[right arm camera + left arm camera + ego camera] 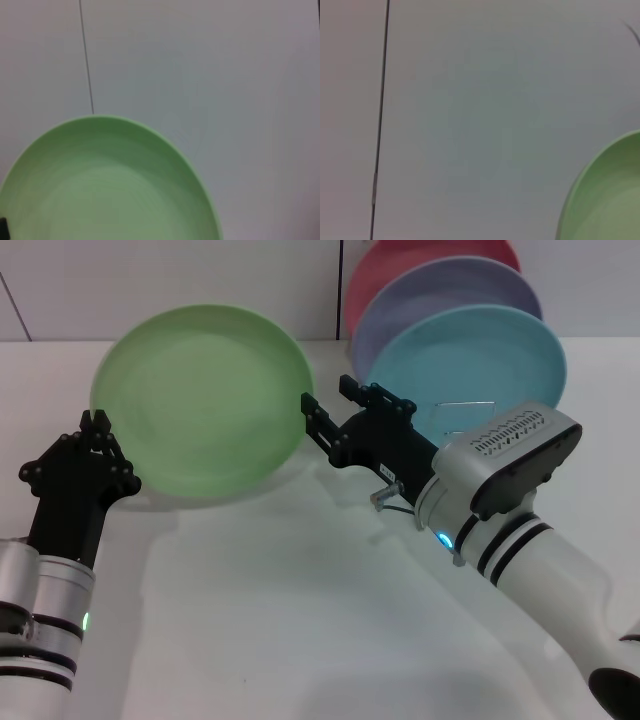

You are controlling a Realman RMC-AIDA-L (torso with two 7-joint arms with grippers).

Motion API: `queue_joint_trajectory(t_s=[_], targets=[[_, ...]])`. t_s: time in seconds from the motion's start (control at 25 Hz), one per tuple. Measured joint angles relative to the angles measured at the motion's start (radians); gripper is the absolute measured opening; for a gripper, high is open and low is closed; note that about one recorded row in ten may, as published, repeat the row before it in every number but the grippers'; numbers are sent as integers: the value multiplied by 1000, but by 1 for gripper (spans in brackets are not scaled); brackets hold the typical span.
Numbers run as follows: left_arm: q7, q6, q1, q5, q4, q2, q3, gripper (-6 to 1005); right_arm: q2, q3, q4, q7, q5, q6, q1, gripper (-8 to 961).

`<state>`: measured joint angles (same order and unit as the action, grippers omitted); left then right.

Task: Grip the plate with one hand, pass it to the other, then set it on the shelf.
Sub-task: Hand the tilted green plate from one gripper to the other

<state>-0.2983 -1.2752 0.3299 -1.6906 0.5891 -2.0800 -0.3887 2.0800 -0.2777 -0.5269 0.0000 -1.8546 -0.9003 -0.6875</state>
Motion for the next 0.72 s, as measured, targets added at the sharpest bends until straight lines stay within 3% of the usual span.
queue_joint_trajectory(t_s=[0.72], targets=[[-2,-12,-9,2,3,0,-2,37,3,-12,-2,0,-1,28,-22,479]])
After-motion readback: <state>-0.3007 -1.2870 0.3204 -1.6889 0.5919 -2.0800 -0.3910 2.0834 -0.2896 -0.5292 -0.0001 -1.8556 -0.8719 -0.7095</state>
